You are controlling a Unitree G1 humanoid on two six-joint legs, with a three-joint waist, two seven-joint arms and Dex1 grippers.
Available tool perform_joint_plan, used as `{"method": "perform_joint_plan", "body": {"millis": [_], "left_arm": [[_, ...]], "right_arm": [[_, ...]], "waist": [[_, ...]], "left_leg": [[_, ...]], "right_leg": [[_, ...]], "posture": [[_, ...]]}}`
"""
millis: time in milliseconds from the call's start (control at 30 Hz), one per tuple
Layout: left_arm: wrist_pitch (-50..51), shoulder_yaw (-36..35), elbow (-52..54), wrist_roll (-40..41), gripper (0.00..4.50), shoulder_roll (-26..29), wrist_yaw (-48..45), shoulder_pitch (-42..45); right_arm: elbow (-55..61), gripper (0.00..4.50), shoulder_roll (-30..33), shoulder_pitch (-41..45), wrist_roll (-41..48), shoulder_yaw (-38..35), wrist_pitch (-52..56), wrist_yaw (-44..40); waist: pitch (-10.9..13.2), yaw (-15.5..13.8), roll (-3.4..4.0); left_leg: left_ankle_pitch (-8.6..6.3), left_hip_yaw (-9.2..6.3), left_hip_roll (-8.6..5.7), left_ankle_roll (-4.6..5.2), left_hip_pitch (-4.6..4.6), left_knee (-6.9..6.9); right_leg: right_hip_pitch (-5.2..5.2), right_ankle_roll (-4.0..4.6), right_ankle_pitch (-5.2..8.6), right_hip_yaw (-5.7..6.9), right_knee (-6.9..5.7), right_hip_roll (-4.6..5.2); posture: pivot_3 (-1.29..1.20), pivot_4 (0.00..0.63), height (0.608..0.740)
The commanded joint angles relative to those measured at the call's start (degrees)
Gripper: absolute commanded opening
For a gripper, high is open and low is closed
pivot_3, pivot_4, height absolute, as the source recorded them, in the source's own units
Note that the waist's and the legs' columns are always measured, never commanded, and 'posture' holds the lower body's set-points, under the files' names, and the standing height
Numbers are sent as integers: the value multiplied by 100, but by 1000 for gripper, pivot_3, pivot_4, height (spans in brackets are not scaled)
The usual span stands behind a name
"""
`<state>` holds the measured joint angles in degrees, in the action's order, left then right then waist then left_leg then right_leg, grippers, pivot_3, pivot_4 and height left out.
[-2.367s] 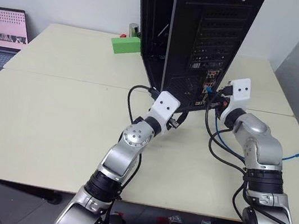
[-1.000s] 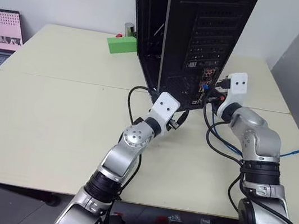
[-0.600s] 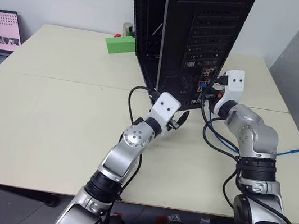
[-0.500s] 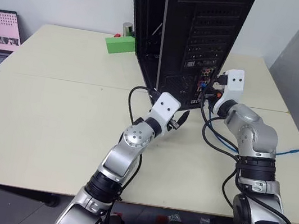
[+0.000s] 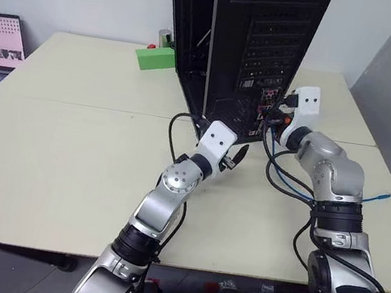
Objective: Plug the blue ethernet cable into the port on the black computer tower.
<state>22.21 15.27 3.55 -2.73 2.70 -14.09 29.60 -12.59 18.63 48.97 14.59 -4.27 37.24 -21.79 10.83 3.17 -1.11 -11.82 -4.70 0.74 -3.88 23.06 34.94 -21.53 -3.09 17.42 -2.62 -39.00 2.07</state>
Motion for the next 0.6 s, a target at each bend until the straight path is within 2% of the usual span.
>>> {"method": "perform_joint_plan", "body": {"millis": [33,200,400,467,600], "left_arm": [[24,-97,210,36,3612,34,-67,62],[393,-204,556,217,3612,269,-362,1],[1148,-578,1336,738,3612,1207,-1262,-112],[1390,-770,1518,905,3612,1582,-1525,-113],[1673,-1009,1689,1197,3612,1974,-1784,-108]], "right_arm": [[468,1961,284,-264,-4,43,-182,-340],[1046,2953,714,-690,230,-49,-144,-859],[1234,4252,1398,-1223,455,-406,-564,-1602],[1192,4493,1667,-1364,636,-627,-833,-2059],[1438,4493,1884,-1619,1018,-756,-1020,-2693]], "waist": [[0,-29,0],[0,-63,0],[0,-53,0],[1,-53,-1],[3,-54,-2]], "left_leg": [[0,0,-1,0,1,0],[0,0,-4,0,4,1],[0,-2,-2,0,1,-1],[0,-1,-2,0,1,-1],[0,-1,-2,0,1,-1]], "right_leg": [[0,0,0,1,1,1],[-2,0,0,2,1,5],[-1,-1,1,4,1,3],[1,-1,1,4,1,3],[1,-2,1,5,4,3]], "posture": [[0,150,740],[0,150,740],[0,150,740],[0,150,740],[0,150,740]]}}
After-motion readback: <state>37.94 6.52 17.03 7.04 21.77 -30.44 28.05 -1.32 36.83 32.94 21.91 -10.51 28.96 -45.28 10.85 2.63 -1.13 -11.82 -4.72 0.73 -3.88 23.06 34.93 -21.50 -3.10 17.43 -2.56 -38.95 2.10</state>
